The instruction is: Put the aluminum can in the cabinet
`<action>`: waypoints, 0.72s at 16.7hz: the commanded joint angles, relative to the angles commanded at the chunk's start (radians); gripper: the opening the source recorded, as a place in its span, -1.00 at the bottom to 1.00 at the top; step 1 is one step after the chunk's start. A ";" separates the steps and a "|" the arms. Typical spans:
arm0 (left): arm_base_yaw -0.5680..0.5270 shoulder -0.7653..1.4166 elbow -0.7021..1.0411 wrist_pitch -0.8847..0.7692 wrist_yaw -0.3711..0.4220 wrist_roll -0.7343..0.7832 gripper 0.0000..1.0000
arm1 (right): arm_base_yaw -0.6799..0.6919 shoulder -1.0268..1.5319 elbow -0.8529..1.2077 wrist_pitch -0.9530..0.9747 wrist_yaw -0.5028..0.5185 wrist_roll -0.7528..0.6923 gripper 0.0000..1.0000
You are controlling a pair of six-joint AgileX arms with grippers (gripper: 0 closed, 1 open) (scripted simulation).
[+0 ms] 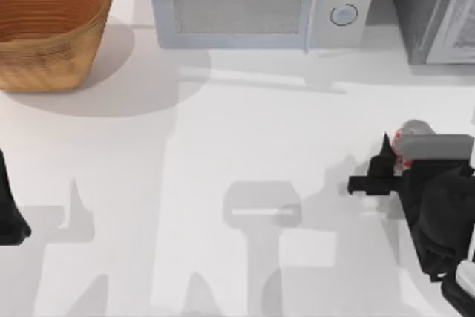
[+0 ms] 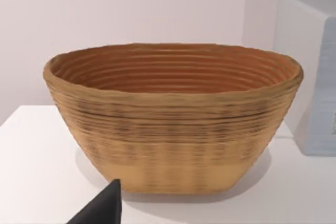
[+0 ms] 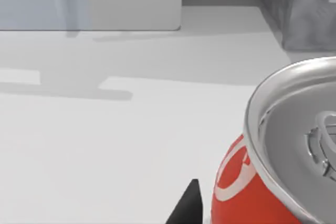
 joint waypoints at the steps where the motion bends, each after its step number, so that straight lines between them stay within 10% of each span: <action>1: 0.000 0.000 0.000 0.000 0.000 0.000 1.00 | 0.000 0.000 0.000 0.000 0.000 0.000 -0.51; 4: 0.000 0.000 0.000 0.000 0.000 0.000 1.00 | 0.000 0.000 0.000 0.000 0.000 0.000 -0.96; 12: 0.000 0.000 0.000 0.000 0.000 0.000 1.00 | 0.000 0.000 0.000 0.000 0.000 0.000 -1.00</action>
